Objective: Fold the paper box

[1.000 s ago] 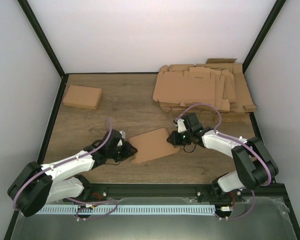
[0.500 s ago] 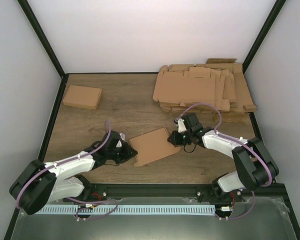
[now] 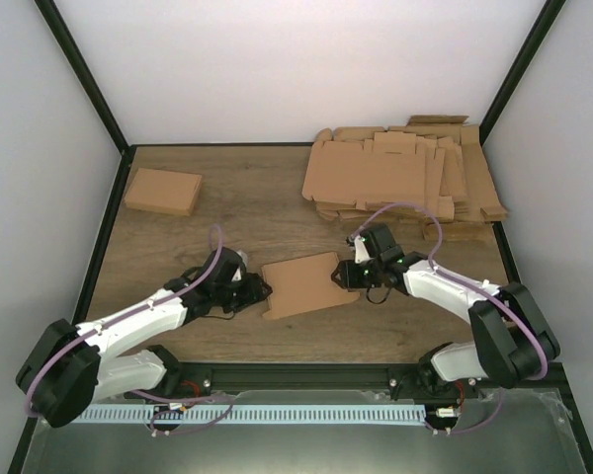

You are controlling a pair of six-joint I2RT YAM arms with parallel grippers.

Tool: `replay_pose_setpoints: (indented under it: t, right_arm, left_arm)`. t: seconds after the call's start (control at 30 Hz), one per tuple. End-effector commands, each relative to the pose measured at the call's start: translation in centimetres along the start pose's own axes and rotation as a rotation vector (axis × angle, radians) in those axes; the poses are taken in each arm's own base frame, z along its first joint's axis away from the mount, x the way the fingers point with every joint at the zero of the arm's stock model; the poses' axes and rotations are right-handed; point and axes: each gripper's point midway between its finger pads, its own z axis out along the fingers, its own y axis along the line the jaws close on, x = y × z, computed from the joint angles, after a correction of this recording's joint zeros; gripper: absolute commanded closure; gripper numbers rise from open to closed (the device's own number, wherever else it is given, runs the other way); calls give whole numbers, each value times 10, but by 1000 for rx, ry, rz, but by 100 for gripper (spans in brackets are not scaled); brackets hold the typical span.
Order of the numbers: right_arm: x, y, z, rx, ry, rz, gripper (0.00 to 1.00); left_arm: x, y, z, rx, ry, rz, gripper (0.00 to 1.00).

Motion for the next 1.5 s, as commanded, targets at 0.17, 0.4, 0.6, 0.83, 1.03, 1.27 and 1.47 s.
replay_pose_setpoints:
  t: [0.17, 0.4, 0.6, 0.83, 1.03, 1.27, 1.47]
  right_arm:
    - [-8, -1, -14, 48, -35, -19, 49]
    - [5, -5, -7, 37, -6, 10, 54]
    - [33, -9, 12, -29, 61, 64, 66]
    - [43, -12, 20, -37, 81, 70, 79]
    - [42, 2, 18, -68, 90, 43, 82]
    - [43, 25, 16, -107, 98, 22, 83]
    - [47, 27, 8, -114, 78, 51, 85]
  left_arm:
    - [9, 9, 4, -2, 26, 6, 47]
    - [11, -3, 12, 66, 53, 26, 52]
    - [20, 12, 25, 45, 81, 7, 75]
    - [24, 29, 35, -27, 111, 43, 96]
    - [19, 25, 38, -32, 109, 79, 96]
    - [2, 14, 41, -75, 88, 162, 95]
    - [-21, 20, 36, -144, -6, 204, 92]
